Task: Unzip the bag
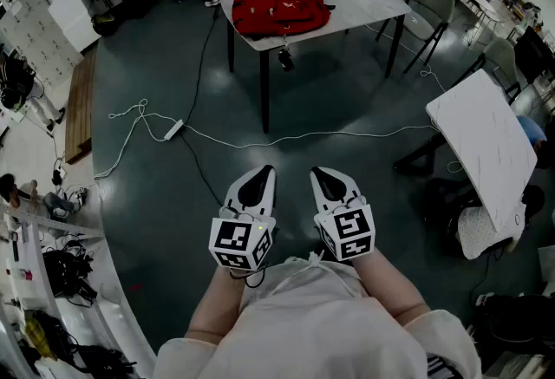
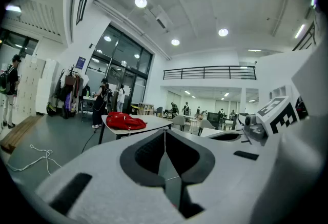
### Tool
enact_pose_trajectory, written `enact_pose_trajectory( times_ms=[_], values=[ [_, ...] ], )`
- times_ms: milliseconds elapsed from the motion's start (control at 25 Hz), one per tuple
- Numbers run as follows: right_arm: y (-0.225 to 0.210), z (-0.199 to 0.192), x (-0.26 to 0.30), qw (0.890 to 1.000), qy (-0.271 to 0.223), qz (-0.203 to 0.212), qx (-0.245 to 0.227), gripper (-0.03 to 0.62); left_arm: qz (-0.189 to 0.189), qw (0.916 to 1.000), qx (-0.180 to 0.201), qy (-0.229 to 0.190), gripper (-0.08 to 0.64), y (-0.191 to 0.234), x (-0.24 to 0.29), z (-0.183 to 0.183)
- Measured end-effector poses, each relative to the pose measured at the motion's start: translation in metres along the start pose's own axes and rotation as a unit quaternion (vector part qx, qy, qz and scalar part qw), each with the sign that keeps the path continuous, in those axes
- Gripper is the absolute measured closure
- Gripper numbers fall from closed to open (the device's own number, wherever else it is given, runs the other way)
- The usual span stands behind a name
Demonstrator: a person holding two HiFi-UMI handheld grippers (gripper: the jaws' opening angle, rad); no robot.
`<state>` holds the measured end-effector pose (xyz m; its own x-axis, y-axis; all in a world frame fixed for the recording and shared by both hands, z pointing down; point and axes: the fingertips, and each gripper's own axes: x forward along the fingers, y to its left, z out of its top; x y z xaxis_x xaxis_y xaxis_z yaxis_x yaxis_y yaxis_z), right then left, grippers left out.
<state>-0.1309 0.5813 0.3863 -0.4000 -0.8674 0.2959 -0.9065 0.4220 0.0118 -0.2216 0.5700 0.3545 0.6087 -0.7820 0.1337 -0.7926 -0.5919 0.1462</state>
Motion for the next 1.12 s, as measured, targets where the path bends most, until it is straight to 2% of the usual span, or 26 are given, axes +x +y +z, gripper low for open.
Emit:
enact_pose_trajectory(
  times_ms=[360, 560, 760, 1120],
  values=[
    [0.011, -0.009, 0.003, 1.0, 0.0, 0.009, 0.026, 0.566, 0.001, 1.0, 0.0, 0.004, 0.538, 0.004, -0.004, -0.006],
    [0.007, -0.007, 0.003, 0.998, -0.01, 0.001, 0.065, 0.565, 0.002, 1.0, -0.005, 0.004, 0.538, 0.007, -0.004, -0.006],
    [0.0, -0.017, 0.012, 0.998, 0.002, 0.008, 0.058, 0.565, 0.0, 0.9998, -0.018, 0.012, 0.538, 0.011, 0.007, -0.017],
    [-0.036, -0.025, 0.071, 0.995, 0.026, 0.053, 0.077, 0.565, 0.042, 0.9981, -0.023, 0.038, 0.538, 0.041, 0.061, -0.026]
  ],
)
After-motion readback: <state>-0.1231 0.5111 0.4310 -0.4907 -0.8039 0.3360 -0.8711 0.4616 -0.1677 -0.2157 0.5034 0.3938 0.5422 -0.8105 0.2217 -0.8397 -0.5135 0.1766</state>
